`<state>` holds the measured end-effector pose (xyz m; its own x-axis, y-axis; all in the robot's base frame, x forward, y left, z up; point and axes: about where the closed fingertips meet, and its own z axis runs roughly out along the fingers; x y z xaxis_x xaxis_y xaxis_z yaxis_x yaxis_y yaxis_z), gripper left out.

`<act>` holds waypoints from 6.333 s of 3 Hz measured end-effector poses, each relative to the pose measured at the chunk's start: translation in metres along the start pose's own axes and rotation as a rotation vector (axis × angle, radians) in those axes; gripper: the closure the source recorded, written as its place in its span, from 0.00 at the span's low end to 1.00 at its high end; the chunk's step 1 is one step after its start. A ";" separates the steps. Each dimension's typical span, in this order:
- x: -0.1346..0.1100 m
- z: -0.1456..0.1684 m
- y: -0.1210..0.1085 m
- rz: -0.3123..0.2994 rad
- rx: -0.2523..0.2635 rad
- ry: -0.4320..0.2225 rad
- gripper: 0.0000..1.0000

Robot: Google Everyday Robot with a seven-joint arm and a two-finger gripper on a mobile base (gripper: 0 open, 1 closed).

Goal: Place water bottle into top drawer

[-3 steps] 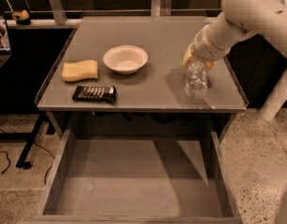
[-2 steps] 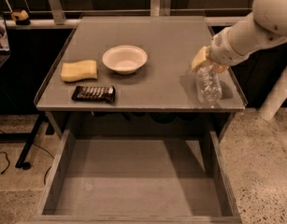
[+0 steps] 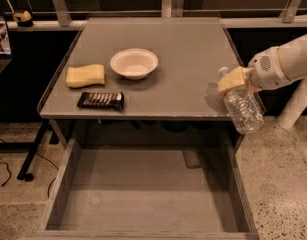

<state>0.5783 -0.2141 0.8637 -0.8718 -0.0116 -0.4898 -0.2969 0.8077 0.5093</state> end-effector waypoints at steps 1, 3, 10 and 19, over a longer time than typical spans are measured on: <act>0.019 -0.009 0.002 -0.048 -0.092 -0.010 1.00; 0.019 -0.009 0.003 -0.057 -0.094 -0.010 1.00; 0.154 0.064 0.036 0.049 -0.306 0.063 1.00; 0.197 0.169 0.009 0.167 -0.090 0.236 0.12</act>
Offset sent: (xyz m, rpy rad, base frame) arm -0.0187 -0.0037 -0.0017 0.0576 -0.0311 0.0664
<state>0.4697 -0.1096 0.6525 -0.9749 -0.0281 -0.2211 -0.1657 0.7546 0.6350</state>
